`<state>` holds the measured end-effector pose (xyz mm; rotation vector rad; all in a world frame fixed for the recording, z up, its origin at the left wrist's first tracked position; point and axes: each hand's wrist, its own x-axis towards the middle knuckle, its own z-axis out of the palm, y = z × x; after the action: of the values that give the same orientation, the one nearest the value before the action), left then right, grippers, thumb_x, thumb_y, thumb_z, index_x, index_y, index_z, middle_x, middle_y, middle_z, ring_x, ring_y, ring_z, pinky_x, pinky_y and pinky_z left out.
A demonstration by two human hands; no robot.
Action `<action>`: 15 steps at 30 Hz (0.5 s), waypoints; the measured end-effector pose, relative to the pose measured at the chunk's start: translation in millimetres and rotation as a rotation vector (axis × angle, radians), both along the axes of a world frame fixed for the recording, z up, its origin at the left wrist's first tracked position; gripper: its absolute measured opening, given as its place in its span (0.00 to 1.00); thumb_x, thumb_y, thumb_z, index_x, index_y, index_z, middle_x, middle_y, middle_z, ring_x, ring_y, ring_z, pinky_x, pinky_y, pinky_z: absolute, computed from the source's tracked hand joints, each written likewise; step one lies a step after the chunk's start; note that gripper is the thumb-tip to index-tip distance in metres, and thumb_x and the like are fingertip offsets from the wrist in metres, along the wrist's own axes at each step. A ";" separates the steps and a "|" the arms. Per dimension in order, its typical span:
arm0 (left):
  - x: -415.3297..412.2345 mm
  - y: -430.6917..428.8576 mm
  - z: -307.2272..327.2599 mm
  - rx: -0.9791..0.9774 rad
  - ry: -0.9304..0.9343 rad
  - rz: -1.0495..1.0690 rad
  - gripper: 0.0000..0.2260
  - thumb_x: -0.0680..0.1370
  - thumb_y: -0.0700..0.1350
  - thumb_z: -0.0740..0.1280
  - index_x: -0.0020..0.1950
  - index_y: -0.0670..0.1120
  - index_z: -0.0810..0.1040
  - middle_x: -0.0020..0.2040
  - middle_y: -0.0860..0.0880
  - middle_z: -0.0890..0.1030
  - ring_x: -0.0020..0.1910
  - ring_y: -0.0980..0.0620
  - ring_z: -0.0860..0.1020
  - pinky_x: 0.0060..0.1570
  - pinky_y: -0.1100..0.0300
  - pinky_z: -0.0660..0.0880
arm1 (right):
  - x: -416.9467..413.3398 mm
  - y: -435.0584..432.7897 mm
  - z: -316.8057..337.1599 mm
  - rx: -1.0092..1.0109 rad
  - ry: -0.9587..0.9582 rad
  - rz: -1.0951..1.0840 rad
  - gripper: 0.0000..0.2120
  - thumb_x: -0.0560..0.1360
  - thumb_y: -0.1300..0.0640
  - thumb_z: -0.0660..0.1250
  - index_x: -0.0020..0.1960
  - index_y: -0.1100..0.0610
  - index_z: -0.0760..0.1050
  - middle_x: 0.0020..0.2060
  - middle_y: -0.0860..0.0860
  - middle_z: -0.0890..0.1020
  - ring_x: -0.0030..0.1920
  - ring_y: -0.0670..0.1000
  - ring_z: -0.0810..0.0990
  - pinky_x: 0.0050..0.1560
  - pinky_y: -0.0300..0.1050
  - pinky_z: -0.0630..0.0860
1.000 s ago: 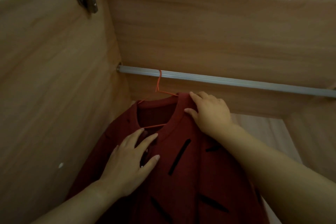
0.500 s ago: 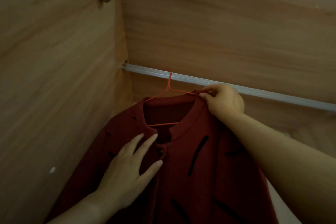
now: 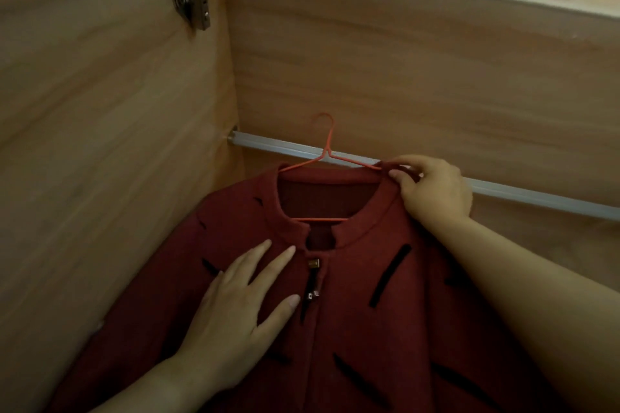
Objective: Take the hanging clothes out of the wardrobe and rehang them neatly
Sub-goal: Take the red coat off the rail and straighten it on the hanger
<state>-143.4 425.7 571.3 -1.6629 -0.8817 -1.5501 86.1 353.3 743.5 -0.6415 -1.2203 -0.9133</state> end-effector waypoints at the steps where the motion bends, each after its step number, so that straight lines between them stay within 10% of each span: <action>1: -0.4 -2.5 -5.3 0.008 -0.012 -0.026 0.27 0.69 0.74 0.39 0.69 0.75 0.45 0.75 0.64 0.48 0.72 0.67 0.45 0.69 0.63 0.49 | 4.0 3.6 -7.7 -0.024 0.002 0.019 0.07 0.74 0.49 0.67 0.51 0.41 0.80 0.47 0.42 0.83 0.52 0.48 0.79 0.44 0.40 0.66; 9: -3.9 -31.8 -69.6 -0.043 0.004 0.033 0.26 0.73 0.68 0.45 0.72 0.70 0.48 0.76 0.61 0.51 0.74 0.64 0.46 0.74 0.48 0.48 | 44.1 45.9 -125.4 -0.112 -0.060 0.306 0.12 0.72 0.53 0.71 0.41 0.35 0.77 0.41 0.40 0.82 0.37 0.38 0.76 0.43 0.40 0.72; 15: -12.7 -55.9 -111.1 -0.084 0.016 0.210 0.27 0.75 0.65 0.49 0.70 0.56 0.65 0.64 0.50 0.74 0.61 0.48 0.74 0.59 0.46 0.71 | 55.3 52.0 -242.0 -0.074 -0.133 0.424 0.12 0.71 0.60 0.71 0.49 0.44 0.80 0.43 0.38 0.81 0.46 0.39 0.80 0.50 0.34 0.73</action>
<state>-156.1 369.7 460.2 -1.5823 -1.0897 -1.3721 141.3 405.3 501.5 -0.3614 -1.4457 -0.5625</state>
